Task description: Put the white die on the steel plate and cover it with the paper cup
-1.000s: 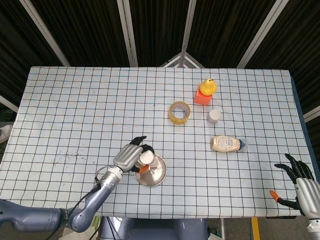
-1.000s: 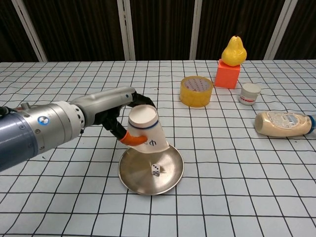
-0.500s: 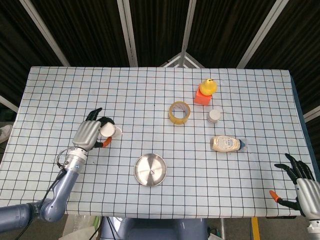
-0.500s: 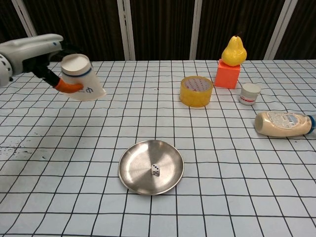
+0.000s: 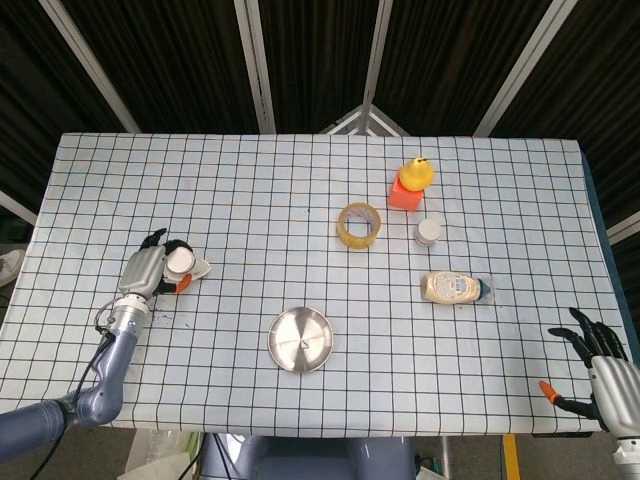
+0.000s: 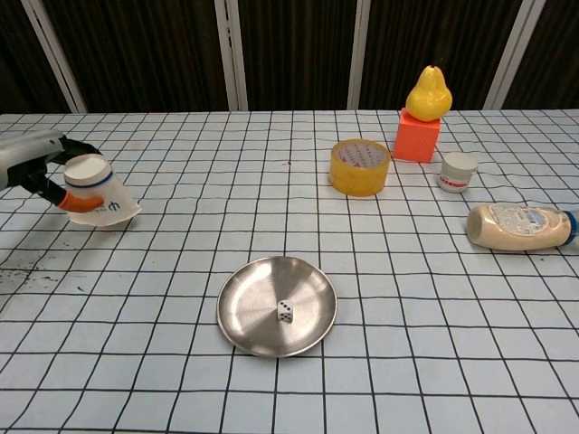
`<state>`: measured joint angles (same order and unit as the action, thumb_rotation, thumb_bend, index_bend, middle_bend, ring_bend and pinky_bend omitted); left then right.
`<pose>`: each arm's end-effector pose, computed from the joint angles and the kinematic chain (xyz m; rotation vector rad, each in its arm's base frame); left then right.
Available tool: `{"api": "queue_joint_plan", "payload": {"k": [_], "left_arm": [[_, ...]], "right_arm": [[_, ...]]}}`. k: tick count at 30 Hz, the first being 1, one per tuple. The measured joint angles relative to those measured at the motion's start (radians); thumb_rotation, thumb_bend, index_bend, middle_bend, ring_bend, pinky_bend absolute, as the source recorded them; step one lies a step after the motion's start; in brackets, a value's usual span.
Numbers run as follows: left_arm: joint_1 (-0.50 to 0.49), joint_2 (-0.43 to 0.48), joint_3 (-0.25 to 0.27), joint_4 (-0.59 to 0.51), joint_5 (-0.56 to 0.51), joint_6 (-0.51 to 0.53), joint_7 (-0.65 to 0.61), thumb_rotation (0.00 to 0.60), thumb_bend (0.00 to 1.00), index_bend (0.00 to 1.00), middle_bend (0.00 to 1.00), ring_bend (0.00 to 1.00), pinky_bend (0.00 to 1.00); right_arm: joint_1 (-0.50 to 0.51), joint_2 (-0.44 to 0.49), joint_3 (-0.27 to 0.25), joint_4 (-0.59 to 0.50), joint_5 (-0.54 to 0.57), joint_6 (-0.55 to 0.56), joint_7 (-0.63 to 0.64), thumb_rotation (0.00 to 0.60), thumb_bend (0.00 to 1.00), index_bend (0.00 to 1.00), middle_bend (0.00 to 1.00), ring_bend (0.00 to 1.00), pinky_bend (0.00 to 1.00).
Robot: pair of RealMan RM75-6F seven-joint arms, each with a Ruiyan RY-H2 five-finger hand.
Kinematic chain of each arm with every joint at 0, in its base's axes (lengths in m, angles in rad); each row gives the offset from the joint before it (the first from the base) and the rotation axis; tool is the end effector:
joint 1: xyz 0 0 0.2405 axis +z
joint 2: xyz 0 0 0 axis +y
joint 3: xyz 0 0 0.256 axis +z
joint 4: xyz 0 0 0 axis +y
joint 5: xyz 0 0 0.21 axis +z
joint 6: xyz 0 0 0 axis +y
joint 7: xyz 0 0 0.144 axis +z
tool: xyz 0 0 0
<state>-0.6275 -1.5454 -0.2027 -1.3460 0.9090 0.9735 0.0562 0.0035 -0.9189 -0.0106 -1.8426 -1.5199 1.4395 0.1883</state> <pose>-0.2368 0.3519 0.0076 -1.4161 -1.3581 -0.9255 -0.2956 -0.1412 0.1848 1.3137 -1.1943 0.9467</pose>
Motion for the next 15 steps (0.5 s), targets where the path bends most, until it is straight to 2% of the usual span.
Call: {"api": "queue_joint_plan", "payload": {"k": [5, 10, 15], "left_arm": [[0.002, -0.034, 0.013, 0.046, -0.005, -0.068, -0.028, 0.6, 0.46, 0.41, 0.18, 0.0, 0.0], [0.001, -0.042, 0.015, 0.049, 0.0, -0.085, -0.036, 0.6, 0.35, 0.25, 0.01, 0.0, 0.0], [0.007, -0.027, 0.009, 0.03, 0.047, -0.062, -0.055, 0.6, 0.28, 0.15, 0.0, 0.0, 0.0]], "right_arm": [[0.001, 0.0, 0.0, -0.002, 0.004, -0.004, -0.005, 0.6, 0.23, 0.27, 0.05, 0.09, 0.0], [0.001, -0.001, -0.002, -0.003, 0.0, -0.003, -0.008, 0.6, 0.23, 0.27, 0.05, 0.09, 0.0], [0.002, -0.002, -0.004, -0.005, -0.002, -0.006, -0.012, 0.6, 0.23, 0.27, 0.05, 0.09, 0.0]]}}
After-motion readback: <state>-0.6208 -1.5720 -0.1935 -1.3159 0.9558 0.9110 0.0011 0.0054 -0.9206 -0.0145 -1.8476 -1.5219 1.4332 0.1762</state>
